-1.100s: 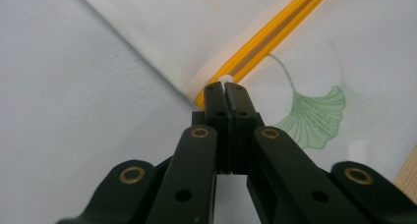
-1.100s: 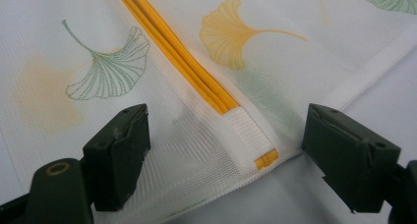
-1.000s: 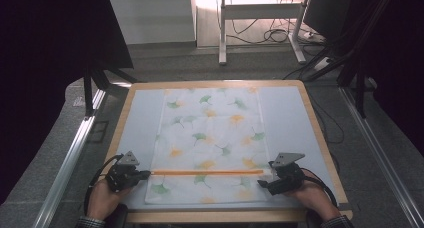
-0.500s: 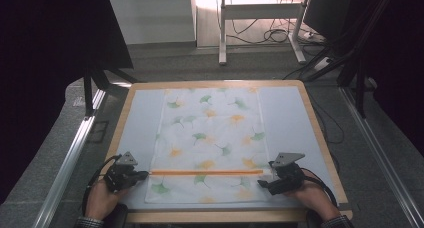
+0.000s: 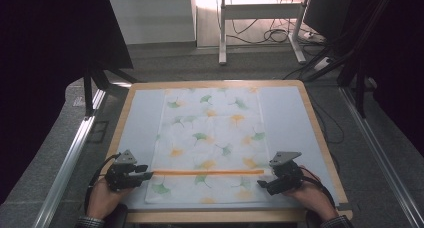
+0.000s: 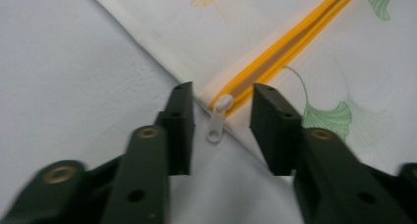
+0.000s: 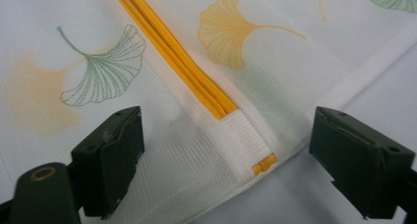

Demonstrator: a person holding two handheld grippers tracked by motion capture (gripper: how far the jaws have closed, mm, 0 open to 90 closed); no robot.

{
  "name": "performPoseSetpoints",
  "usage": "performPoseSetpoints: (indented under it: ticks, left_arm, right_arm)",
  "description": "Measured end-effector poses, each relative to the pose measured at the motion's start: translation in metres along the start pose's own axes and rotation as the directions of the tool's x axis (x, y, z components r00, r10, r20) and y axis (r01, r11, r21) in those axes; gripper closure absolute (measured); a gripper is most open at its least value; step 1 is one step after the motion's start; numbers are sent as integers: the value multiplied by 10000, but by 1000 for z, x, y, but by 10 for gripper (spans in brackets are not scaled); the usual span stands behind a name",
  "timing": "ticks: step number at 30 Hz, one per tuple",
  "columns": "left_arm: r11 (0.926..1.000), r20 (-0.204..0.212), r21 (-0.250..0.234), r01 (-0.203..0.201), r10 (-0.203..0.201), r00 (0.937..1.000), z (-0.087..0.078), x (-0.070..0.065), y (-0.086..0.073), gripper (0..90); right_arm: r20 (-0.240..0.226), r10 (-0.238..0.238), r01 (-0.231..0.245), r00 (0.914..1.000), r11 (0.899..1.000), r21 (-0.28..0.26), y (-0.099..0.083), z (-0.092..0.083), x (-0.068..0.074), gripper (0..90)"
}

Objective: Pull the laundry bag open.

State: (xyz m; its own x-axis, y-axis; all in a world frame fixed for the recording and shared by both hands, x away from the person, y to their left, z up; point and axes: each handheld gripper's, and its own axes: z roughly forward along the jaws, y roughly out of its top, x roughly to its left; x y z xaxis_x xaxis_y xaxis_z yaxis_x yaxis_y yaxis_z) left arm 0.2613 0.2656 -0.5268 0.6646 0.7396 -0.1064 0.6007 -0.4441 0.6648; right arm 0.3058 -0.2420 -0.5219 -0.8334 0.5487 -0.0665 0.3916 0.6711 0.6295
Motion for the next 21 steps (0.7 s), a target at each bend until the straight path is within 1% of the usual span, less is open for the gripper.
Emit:
performPoseSetpoints:
  ticks: [1,2,3,4,7,9,11,13,14,15,16,18,19,20,21]
  left_arm:
    - [9999,-29,-130,47,-47,10000,0,-1,1,483]
    - [9998,-38,-179,80,-81,10000,-1,-2,1,454]
    - [9998,-38,-179,80,-81,10000,-1,-2,1,438]
    - [9996,-33,-275,62,-63,10000,-2,-3,2,415]
    - [9994,-92,-352,-2,-2,10000,-2,-7,4,341]
    - [9992,-123,-383,-60,55,9999,-3,-9,4,298]
    - [9985,-140,-520,-143,135,9998,-5,-14,5,261]
    - [9984,-129,-550,-153,146,9998,-5,-15,5,222]
    - [9980,-200,-600,-173,161,9997,-7,-18,4,201]
    - [9980,-200,-600,-173,161,9997,-7,-18,4,188]
    - [9978,-235,-627,-206,192,9995,-8,-20,3,175]
    - [9971,-299,-753,-103,80,9995,-11,-23,-1,139]
    - [9971,-299,-753,-103,80,9995,-11,-23,-1,139]
    - [9958,-235,-911,6,-27,9997,-13,-24,-4,131]
    - [9953,-214,-961,97,-118,9997,-14,-25,-4,116]
  right_arm:
    - [108,-63,65,9999,9998,-176,2,-3,1,97]
    - [124,-14,17,9999,9997,-230,3,-4,1,95]
    - [124,-14,17,9999,9997,-230,3,-4,1,95]
    - [139,137,-131,9998,9990,-426,4,-8,2,90]
    - [121,381,-372,9992,9972,-643,7,-13,4,79]
    - [127,451,-440,9989,9961,-763,7,-16,7,65]
    - [139,446,-433,9989,9959,-800,8,-19,10,54]
    - [203,312,-294,9993,9961,-836,10,-22,14,45]
    - [239,286,-264,9993,9958,-874,10,-23,17,44]
    - [239,286,-264,9993,9958,-874,10,-23,17,44]
    - [267,280,-252,9993,9947,-993,10,-27,21,39]
    - [304,295,-259,9991,9933,-1125,9,-31,23,37]
    - [304,295,-259,9991,9933,-1125,9,-31,23,37]
    - [329,327,-286,9989,9925,-1188,7,-34,26,36]
    - [356,313,-268,9989,9924,-1205,5,-36,27,36]
